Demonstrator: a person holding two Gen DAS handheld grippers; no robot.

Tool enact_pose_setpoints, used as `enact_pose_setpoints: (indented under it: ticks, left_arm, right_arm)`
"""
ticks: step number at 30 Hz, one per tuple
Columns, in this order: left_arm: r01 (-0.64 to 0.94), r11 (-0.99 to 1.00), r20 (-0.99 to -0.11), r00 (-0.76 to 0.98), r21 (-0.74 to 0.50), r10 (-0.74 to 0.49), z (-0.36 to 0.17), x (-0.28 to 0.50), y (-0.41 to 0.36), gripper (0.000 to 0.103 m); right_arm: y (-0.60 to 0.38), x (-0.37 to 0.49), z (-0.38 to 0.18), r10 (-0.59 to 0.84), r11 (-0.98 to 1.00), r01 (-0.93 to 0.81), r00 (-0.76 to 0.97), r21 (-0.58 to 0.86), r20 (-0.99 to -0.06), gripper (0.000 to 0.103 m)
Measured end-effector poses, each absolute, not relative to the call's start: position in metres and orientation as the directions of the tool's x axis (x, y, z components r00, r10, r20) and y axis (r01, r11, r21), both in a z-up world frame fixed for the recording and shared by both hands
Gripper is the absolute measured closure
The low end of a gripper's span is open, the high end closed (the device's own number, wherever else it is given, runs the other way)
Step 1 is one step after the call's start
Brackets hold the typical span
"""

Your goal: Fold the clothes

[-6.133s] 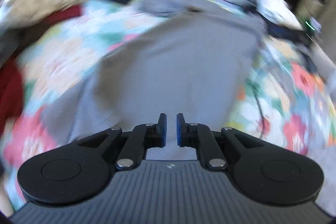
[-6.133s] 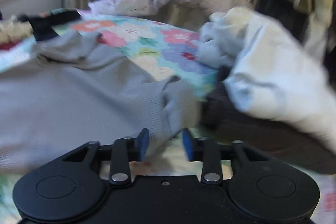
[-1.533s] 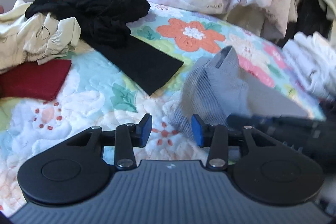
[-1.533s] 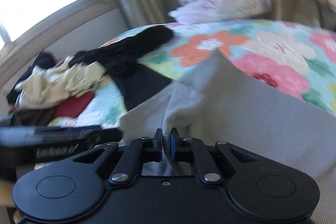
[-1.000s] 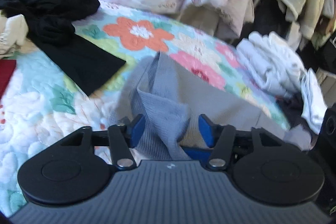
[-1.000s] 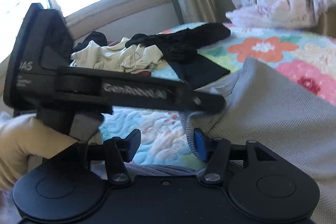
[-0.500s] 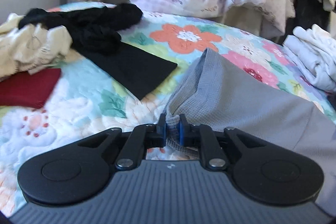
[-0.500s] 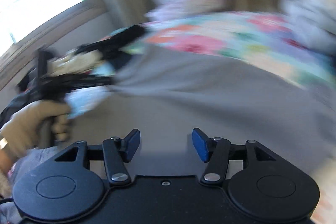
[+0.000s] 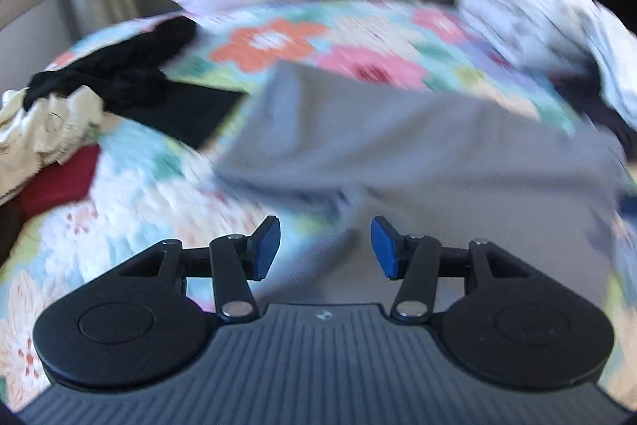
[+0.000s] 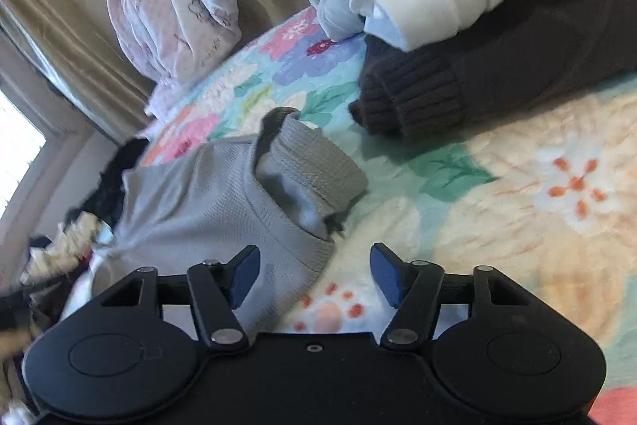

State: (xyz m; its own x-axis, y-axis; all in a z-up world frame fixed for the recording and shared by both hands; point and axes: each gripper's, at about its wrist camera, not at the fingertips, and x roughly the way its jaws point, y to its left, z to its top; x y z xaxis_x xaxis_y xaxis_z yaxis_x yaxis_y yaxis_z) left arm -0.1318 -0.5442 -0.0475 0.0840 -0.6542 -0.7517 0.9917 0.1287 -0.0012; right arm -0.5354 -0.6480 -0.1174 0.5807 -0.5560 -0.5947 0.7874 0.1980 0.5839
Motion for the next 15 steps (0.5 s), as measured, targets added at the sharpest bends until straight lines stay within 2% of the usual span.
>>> enact_pose_setpoints:
  ticks: [1,2,5,6,7,8,11,13,15]
  left_arm:
    - [0.994,0.106,-0.767,0.085,0.022,-0.636,-0.049,-0.137,-0.533,0.051]
    - [0.995,0.08,-0.782,0.096,0.058,-0.616,-0.051,-0.141,-0.519,0.049]
    - [0.956,0.033,-0.81,0.266,0.293,-0.523,-0.067,-0.148,-0.472,0.049]
    - [0.935,0.018,-0.811,0.316,0.353,-0.492,-0.074,-0.146,-0.458,0.049]
    - [0.919,0.003,-0.813,0.35,0.394,-0.464,-0.08,-0.142,-0.443,0.049]
    - [0.913,0.009,-0.82,0.369,0.407,-0.437,-0.084,-0.136,-0.429,0.049]
    - [0.918,0.065,-0.847,0.387,0.391,-0.365,-0.087,-0.11,-0.388,0.049]
    - [0.903,0.093,-0.847,0.427,0.421,-0.316,-0.088,-0.094,-0.365,0.049]
    - [0.894,0.129,-0.853,0.447,0.428,-0.27,-0.09,-0.077,-0.343,0.049]
  right_arm:
    - [-0.649,-0.532,-0.12,-0.558,0.19,0.779,0.587,0.598,-0.587,0.021]
    - [-0.65,-0.528,-0.122,-0.562,0.182,0.771,0.59,0.61,-0.579,0.019]
    - [-0.652,-0.515,-0.124,-0.602,0.184,0.768,0.581,0.613,-0.547,0.018]
    - [-0.655,-0.51,-0.124,-0.604,0.204,0.772,0.583,0.602,-0.543,0.026]
    - [-0.658,-0.504,-0.124,-0.606,0.224,0.776,0.585,0.59,-0.539,0.073]
    - [-0.661,-0.499,-0.124,-0.608,0.243,0.779,0.587,0.578,-0.535,0.092]
    - [-0.657,-0.497,-0.101,-0.651,0.346,0.8,0.58,0.489,-0.489,0.093]
    - [-0.652,-0.498,-0.085,-0.685,0.391,0.836,0.543,0.385,-0.485,0.095]
    - [-0.653,-0.5,-0.088,-0.687,0.371,0.857,0.512,0.357,-0.516,0.095]
